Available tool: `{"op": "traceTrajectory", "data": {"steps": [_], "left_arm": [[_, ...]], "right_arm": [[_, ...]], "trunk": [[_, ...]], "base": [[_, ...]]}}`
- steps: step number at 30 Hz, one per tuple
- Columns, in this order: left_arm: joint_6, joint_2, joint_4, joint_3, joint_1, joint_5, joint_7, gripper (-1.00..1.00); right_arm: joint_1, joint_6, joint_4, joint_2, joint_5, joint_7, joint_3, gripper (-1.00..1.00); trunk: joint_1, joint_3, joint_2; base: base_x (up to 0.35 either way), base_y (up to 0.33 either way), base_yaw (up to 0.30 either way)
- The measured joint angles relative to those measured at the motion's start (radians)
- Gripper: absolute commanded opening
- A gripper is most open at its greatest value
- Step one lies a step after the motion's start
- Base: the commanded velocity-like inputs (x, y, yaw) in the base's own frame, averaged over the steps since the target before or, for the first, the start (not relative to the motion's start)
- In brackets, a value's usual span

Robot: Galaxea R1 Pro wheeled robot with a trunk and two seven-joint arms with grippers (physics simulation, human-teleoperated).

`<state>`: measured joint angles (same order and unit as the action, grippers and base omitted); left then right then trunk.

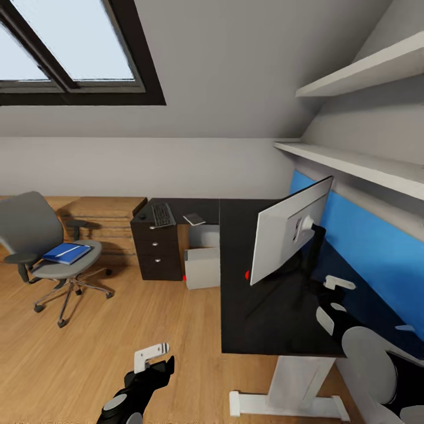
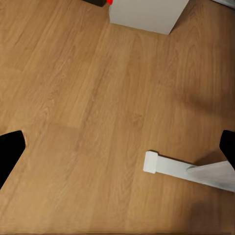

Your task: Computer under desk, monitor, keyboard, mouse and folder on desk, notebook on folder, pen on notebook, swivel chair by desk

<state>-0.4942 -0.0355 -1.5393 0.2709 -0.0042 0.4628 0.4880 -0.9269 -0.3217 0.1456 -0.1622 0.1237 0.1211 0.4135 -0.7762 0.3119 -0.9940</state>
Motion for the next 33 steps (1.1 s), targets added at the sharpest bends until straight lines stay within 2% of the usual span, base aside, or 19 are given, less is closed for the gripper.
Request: {"op": "traceTrajectory", "data": {"steps": [3, 8, 13, 17, 18, 20, 22, 23, 24, 25, 29, 33], "left_arm": [[0.0, 0.0, 0.002, -0.002, 0.0, 0.001, 0.0, 1.0], [0.0, 0.0, 0.003, -0.003, 0.0, 0.0, 0.001, 1.0], [0.0, 0.0, 0.004, -0.002, 0.0, 0.0, 0.001, 1.0], [0.0, 0.0, 0.004, -0.002, 0.0, -0.001, 0.001, 1.0], [0.0, 0.0, 0.004, -0.002, 0.0, -0.001, 0.001, 1.0], [0.0, 0.0, 0.004, -0.002, 0.0, -0.001, 0.001, 1.0], [0.001, 0.0, 0.004, -0.001, 0.0, -0.001, 0.002, 1.0], [0.001, 0.0, 0.004, -0.001, 0.0, -0.001, 0.002, 1.0], [0.001, 0.0, 0.004, 0.0, 0.0, -0.001, 0.002, 1.0], [0.001, 0.0, 0.004, 0.001, 0.0, -0.001, 0.002, 1.0], [0.001, 0.0, 0.004, 0.002, 0.0, -0.016, 0.002, 1.0], [0.002, -0.001, 0.004, 0.002, 0.0, -0.048, 0.001, 1.0]], "right_arm": [[0.0, 0.013, 0.027, 0.027, 0.022, 0.001, 0.0, 1.0], [0.001, 0.072, 0.059, 0.035, 0.027, 0.002, 0.001, 1.0], [0.024, 0.293, 0.198, 0.039, 0.029, 0.005, 0.001, 1.0], [0.09, 0.451, 0.369, 0.052, 0.027, 0.005, 0.005, 1.0], [0.142, 0.528, 0.491, 0.073, 0.027, 0.006, 0.007, 1.0], [0.205, 0.597, 0.635, 0.105, 0.027, 0.007, 0.008, 1.0], [0.335, 0.682, 0.906, 0.186, 0.031, 0.011, 0.007, 1.0], [0.44, 0.716, 1.095, 0.257, 0.042, 0.014, 0.005, 1.0], [0.486, 0.725, 1.164, 0.286, 0.047, 0.013, -0.001, 1.0], [0.521, 0.732, 1.214, 0.306, 0.051, 0.012, -0.023, 1.0], [0.551, 0.737, 1.254, 0.322, 0.056, 0.011, -0.071, 1.0], [0.563, 0.723, 1.263, 0.327, 0.057, 0.011, -0.089, 1.0]], "trunk": [[0.0, 0.0, 0.0], [0.0, 0.0, 0.0], [0.0, 0.0, 0.0], [0.001, 0.0, 0.0], [0.001, 0.0, 0.0], [0.001, 0.0, 0.0], [0.001, 0.0, 0.0], [0.001, 0.0, 0.0], [0.001, 0.0, 0.0], [0.001, 0.0, 0.0], [0.001, 0.0, 0.0], [0.001, 0.0, 0.0]], "base": [[-0.133, 0.098, 0.0], [-0.045, 0.033, 0.0], [-0.011, 0.008, 0.0], [-0.003, 0.002, 0.0], [-0.002, 0.001, 0.0], [-0.001, 0.0, 0.0], [0.0, 0.035, 0.0], [0.0, 0.149, 0.0], [0.0, 0.225, 0.0], [0.0, 0.241, 0.0], [0.0, 0.279, 0.0], [0.033, 0.3, 0.0]]}}
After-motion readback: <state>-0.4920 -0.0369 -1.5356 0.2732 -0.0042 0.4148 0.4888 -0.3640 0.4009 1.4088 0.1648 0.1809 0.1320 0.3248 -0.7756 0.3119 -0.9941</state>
